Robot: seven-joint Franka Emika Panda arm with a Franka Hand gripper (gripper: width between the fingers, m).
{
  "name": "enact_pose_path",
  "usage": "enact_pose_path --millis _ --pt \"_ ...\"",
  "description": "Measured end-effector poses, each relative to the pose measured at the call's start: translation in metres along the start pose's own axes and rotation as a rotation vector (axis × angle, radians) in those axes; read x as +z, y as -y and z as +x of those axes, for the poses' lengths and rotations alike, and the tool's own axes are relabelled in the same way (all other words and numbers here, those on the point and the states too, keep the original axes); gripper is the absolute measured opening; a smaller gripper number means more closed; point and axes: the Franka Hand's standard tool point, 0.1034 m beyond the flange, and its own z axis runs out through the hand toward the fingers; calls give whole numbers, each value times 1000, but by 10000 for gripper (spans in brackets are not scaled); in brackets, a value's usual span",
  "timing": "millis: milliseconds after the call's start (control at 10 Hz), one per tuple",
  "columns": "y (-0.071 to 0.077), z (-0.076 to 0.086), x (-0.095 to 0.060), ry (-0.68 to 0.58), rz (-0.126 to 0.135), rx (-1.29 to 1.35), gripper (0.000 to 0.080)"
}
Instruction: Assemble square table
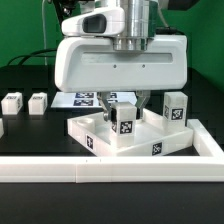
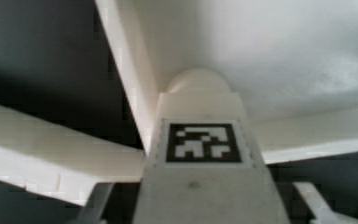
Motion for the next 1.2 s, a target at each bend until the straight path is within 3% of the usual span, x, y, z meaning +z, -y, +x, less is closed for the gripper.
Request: enact_pose_path --millis 300,800,1200 --pt "-3 0 0 0 -2 196 290" --pt "7 3 1 -13 4 631 290" --pt "10 2 1 -9 25 1001 290"
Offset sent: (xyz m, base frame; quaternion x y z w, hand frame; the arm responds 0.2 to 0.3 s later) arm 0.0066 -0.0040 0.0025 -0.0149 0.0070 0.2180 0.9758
